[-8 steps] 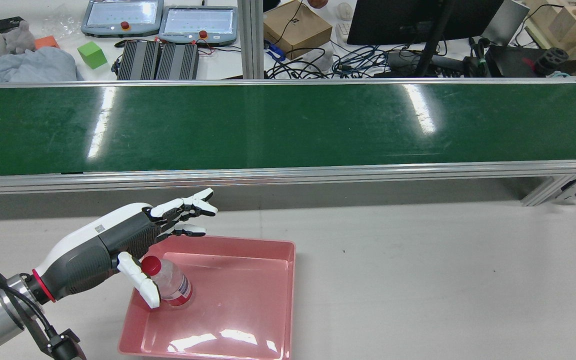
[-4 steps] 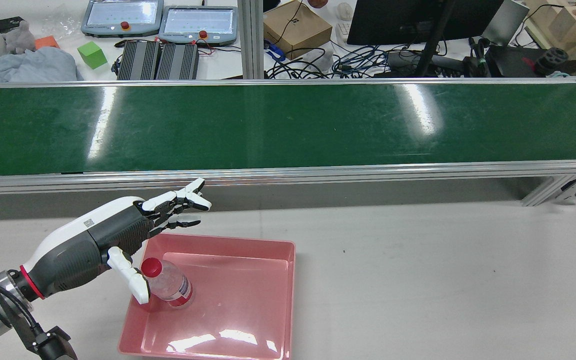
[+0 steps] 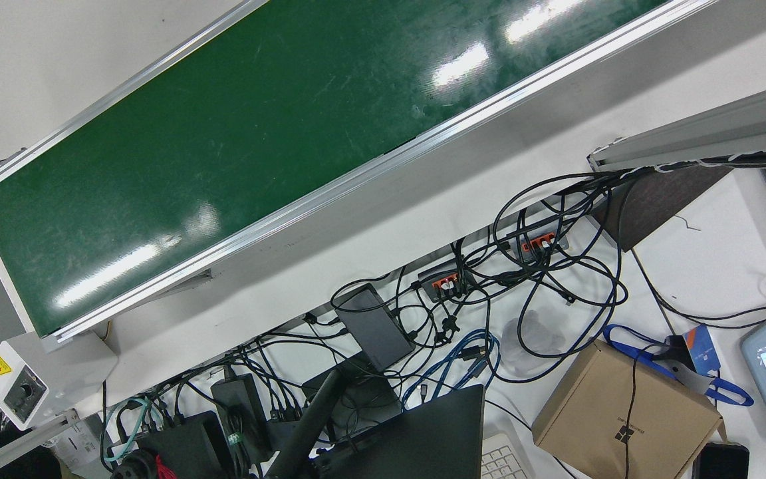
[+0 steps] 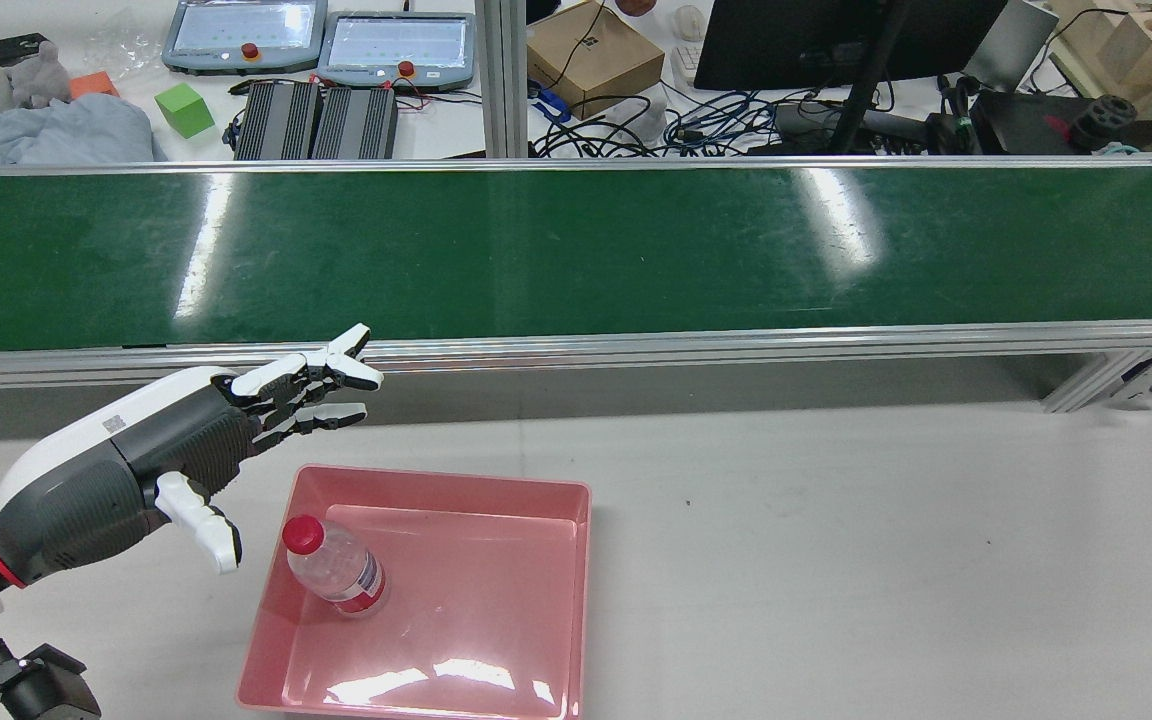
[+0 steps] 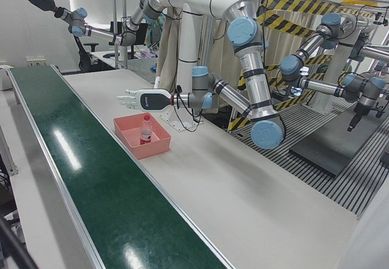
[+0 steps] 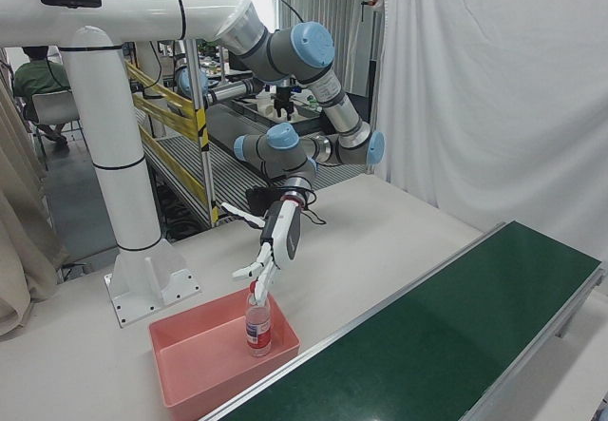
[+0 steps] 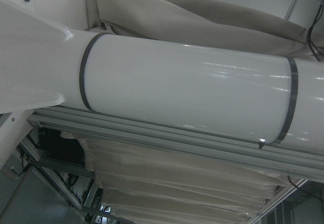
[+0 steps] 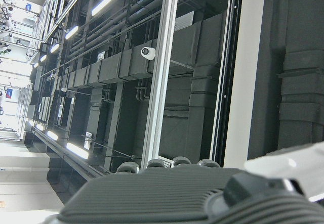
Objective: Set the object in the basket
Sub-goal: 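Withdraw the open left hand away from the bottle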
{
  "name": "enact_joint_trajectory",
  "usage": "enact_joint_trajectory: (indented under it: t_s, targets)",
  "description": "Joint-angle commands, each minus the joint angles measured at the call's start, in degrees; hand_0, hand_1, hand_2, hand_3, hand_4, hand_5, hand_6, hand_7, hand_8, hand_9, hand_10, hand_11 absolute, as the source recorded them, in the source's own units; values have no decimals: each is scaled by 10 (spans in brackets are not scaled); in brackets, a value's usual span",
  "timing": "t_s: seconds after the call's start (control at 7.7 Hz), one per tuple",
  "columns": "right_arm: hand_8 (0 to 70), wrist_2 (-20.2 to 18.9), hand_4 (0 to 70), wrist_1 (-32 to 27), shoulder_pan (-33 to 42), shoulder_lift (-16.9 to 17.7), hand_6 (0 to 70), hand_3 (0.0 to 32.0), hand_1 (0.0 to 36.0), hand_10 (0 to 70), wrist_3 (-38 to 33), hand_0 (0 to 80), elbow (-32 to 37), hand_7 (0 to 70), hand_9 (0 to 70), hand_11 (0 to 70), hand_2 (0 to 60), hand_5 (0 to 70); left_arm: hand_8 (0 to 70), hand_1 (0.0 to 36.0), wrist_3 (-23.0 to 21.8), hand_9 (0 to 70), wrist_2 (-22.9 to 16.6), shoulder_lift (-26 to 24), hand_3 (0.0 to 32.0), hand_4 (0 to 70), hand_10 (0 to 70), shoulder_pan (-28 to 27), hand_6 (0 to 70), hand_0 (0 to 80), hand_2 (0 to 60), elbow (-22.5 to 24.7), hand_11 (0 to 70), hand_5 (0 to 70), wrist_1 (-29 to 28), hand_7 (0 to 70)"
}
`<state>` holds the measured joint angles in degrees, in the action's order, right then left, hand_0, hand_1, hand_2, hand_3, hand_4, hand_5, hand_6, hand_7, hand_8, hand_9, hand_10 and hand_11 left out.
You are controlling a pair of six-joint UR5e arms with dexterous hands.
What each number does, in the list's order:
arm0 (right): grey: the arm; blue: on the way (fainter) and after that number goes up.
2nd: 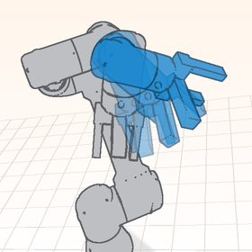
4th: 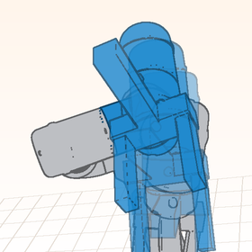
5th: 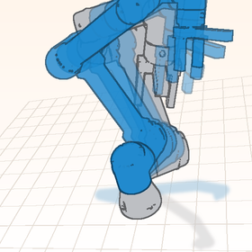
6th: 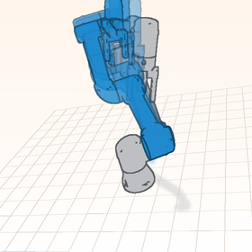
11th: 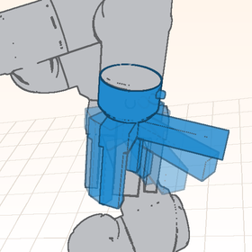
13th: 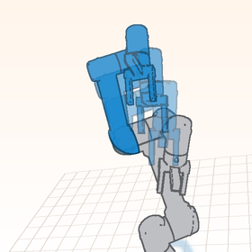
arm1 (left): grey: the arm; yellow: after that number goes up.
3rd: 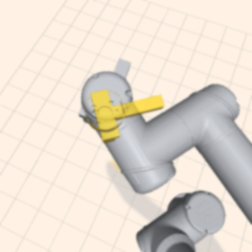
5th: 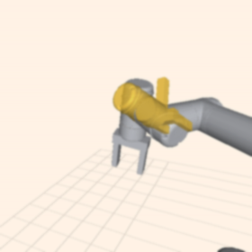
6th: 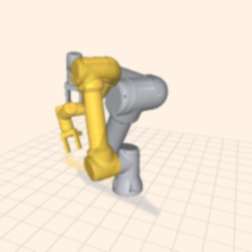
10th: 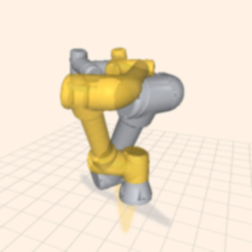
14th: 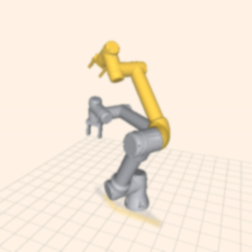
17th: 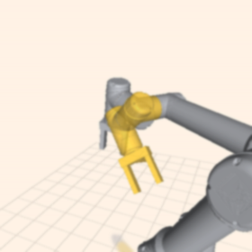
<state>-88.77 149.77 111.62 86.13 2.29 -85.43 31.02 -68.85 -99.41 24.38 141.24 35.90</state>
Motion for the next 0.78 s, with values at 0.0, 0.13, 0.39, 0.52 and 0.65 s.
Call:
enact_joint_trajectory:
  t_s: [0.0,0.13,0.39,0.52,0.65]
  targets:
    - [0,0,0,0,0,0,0,0,0,0,0,0,0,0,0,0,0,0,52,0,-1,37,0,3,0,110,109,8,29,322,0,24,153,333,1,5]
    - [0,0,0,0,0,0,0,0,0,0,0,0,0,0,0,0,0,0,52,0,-2,40,0,4,0,114,105,12,33,280,0,31,148,348,6,9]
    - [0,0,0,0,0,0,0,0,0,0,0,0,0,0,0,0,0,0,62,0,-3,62,0,4,0,150,156,21,50,377,0,42,226,416,20,31]
    - [0,0,0,0,0,0,0,0,0,0,0,0,0,0,0,0,0,0,77,0,-3,86,0,3,0,173,194,29,62,394,0,48,281,463,21,51]
    - [0,0,0,1,0,0,0,0,0,0,0,0,0,0,0,0,0,0,94,0,-3,113,0,3,0,190,223,31,75,404,0,57,323,510,23,75]
